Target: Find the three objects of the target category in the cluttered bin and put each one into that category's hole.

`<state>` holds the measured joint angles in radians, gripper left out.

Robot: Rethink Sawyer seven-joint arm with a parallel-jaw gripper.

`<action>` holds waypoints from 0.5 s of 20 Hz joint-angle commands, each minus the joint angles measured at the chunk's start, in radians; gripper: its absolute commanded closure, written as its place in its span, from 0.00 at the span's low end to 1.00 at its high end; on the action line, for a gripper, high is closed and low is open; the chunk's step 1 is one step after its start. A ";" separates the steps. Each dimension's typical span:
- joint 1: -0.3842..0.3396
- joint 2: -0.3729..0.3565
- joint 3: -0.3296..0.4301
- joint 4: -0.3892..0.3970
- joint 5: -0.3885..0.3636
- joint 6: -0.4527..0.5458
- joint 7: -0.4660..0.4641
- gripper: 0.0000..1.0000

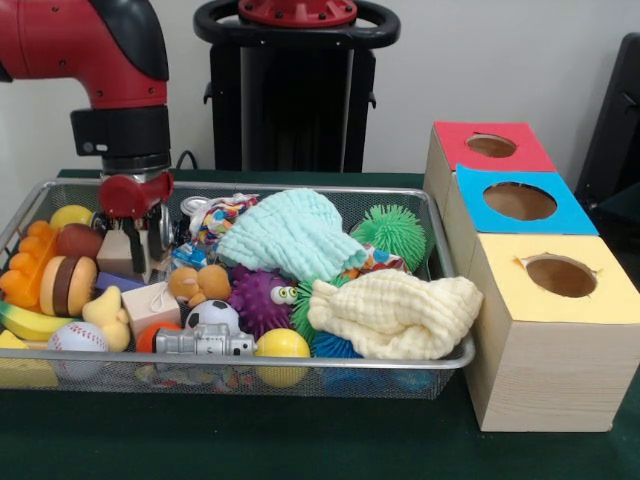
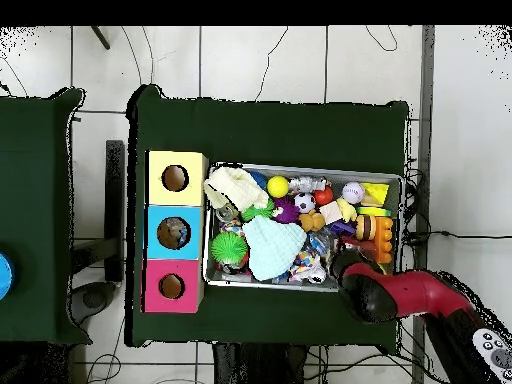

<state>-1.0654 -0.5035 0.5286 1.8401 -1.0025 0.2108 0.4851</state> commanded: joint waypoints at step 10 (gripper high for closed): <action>0.024 -0.045 0.032 0.047 -0.001 0.099 0.037 0.00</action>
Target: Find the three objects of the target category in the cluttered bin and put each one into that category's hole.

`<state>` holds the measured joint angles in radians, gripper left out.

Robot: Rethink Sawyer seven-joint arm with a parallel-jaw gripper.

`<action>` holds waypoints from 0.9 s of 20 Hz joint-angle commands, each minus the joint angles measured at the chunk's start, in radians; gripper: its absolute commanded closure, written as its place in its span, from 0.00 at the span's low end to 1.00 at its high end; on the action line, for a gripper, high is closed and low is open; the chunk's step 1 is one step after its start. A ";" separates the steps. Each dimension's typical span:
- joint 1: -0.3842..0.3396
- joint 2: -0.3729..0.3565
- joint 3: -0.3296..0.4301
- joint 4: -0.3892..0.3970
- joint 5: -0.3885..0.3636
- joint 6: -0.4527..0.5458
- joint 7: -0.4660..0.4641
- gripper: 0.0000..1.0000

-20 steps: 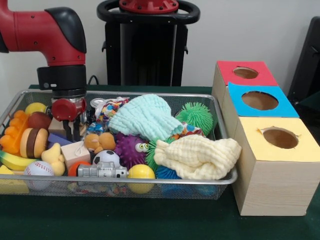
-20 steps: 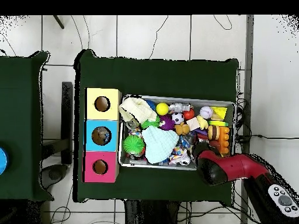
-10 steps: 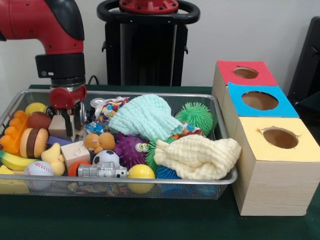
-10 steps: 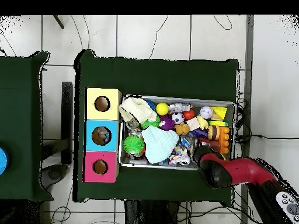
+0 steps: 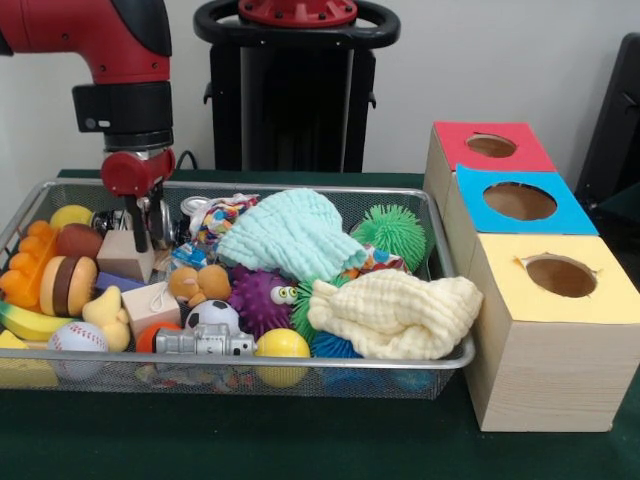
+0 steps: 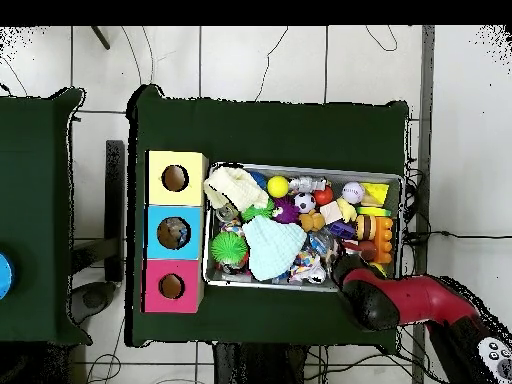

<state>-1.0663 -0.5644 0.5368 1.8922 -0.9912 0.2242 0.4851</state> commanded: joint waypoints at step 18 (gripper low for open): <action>0.000 0.053 0.033 0.012 0.004 0.062 0.060 0.00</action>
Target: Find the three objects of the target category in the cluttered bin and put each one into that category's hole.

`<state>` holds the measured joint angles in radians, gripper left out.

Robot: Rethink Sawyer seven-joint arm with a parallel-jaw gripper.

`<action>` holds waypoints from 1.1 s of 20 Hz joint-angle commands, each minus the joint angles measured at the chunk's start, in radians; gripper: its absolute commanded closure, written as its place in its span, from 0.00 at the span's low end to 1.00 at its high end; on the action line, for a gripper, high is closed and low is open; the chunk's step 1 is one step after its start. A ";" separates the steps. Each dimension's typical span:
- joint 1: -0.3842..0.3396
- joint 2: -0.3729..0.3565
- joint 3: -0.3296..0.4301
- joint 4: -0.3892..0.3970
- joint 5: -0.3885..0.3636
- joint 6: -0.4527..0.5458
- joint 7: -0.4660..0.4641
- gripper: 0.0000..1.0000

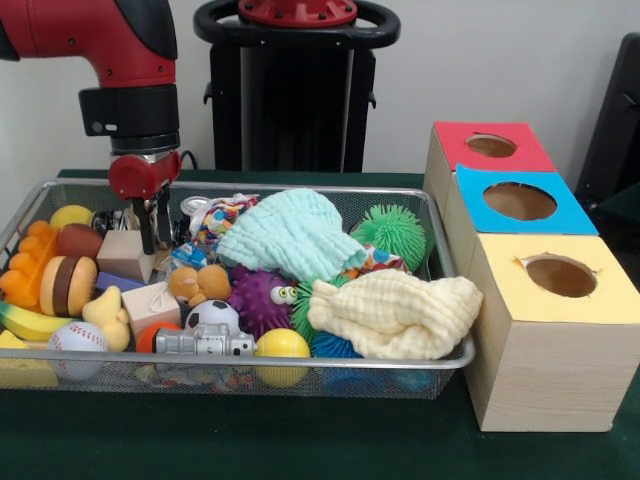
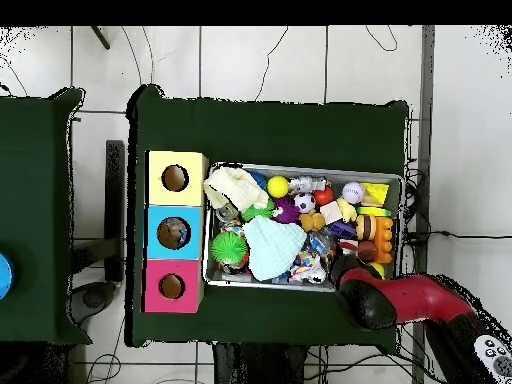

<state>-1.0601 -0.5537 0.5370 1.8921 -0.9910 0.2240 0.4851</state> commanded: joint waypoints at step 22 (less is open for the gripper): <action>0.012 0.044 -0.024 0.022 0.042 0.019 0.153 0.00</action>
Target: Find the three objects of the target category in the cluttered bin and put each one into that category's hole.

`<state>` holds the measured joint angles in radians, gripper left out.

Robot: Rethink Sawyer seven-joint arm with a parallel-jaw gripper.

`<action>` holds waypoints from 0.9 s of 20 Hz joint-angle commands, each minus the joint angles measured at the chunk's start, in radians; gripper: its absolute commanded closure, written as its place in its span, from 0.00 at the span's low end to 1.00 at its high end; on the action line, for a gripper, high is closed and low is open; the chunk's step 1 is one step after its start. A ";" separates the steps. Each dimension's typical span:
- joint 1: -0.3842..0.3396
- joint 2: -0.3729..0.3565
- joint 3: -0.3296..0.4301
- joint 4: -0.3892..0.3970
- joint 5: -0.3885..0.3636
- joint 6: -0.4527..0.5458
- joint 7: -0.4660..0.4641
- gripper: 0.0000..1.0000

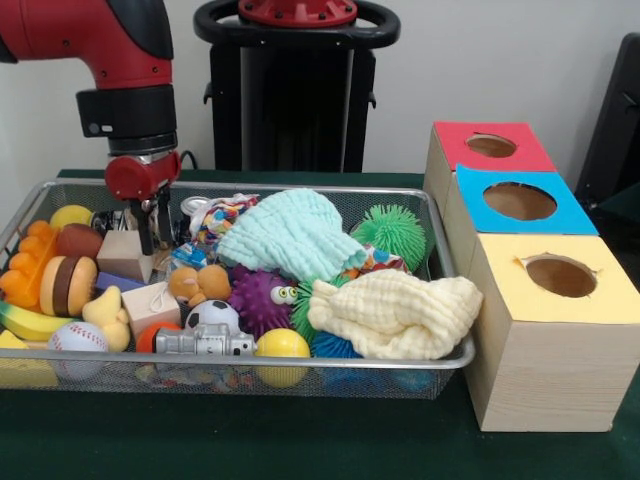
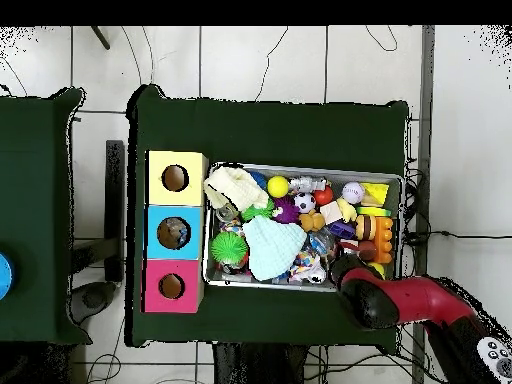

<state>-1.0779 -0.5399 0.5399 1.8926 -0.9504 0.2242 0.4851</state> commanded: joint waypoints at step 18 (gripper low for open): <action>0.074 0.004 -0.068 0.041 -0.011 -0.013 0.162 0.00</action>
<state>-1.0144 -0.5387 0.4990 1.9221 -0.9503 0.2209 0.4851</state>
